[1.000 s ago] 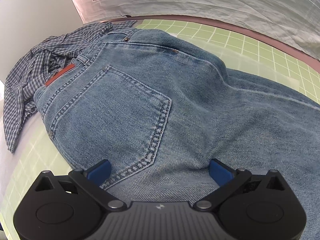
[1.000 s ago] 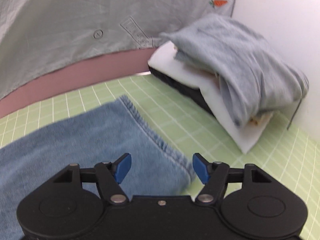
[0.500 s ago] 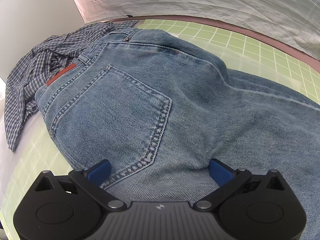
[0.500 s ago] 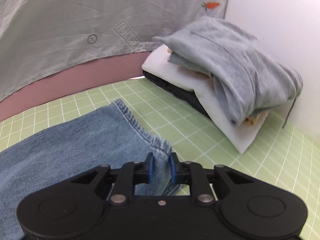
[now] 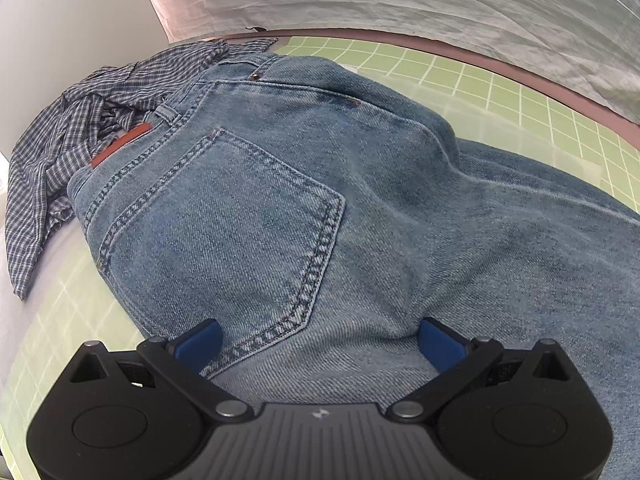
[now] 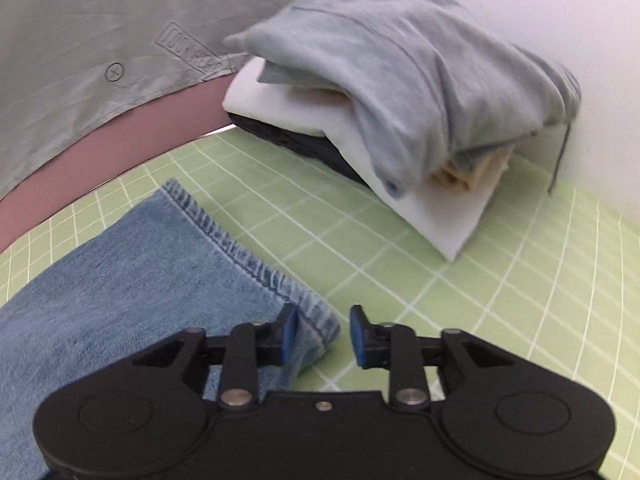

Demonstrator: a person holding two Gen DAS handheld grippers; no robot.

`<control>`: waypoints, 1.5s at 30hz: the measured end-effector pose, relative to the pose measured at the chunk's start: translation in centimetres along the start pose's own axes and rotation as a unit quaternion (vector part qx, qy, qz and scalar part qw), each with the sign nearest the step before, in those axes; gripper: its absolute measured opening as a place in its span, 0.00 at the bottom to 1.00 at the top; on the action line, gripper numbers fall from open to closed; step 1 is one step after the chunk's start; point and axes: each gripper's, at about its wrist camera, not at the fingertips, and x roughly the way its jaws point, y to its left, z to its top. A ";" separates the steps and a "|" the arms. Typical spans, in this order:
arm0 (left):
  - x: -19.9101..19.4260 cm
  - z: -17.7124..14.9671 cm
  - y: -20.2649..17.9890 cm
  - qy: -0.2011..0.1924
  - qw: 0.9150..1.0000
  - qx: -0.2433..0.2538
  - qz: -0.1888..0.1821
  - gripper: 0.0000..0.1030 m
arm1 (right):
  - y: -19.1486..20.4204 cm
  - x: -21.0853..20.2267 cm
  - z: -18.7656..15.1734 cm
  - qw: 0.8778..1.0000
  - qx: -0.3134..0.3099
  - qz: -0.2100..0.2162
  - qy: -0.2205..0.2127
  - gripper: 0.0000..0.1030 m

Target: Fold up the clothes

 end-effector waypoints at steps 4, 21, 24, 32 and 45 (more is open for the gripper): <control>0.0 0.0 0.1 -0.001 1.000 -0.005 -0.001 1.00 | -1.1 -0.2 -0.9 0.997 0.067 0.030 0.019 0.54; -0.6 2.2 3.2 -0.007 1.000 -0.001 -0.021 1.00 | 2.8 -0.8 -0.8 0.997 -0.053 -0.061 -0.010 0.51; -1.2 3.5 5.1 -0.028 1.000 0.001 -0.007 1.00 | 4.2 -3.0 -1.0 0.992 -0.098 -0.061 -0.049 0.78; 0.2 8.3 10.8 -0.057 0.998 -0.008 0.005 1.00 | 9.2 -7.7 -3.5 0.989 -0.144 0.000 -0.033 0.83; 6.6 17.0 13.7 -0.080 0.991 0.052 -0.094 1.00 | 18.4 -13.4 -11.0 0.989 -0.136 0.052 0.023 0.84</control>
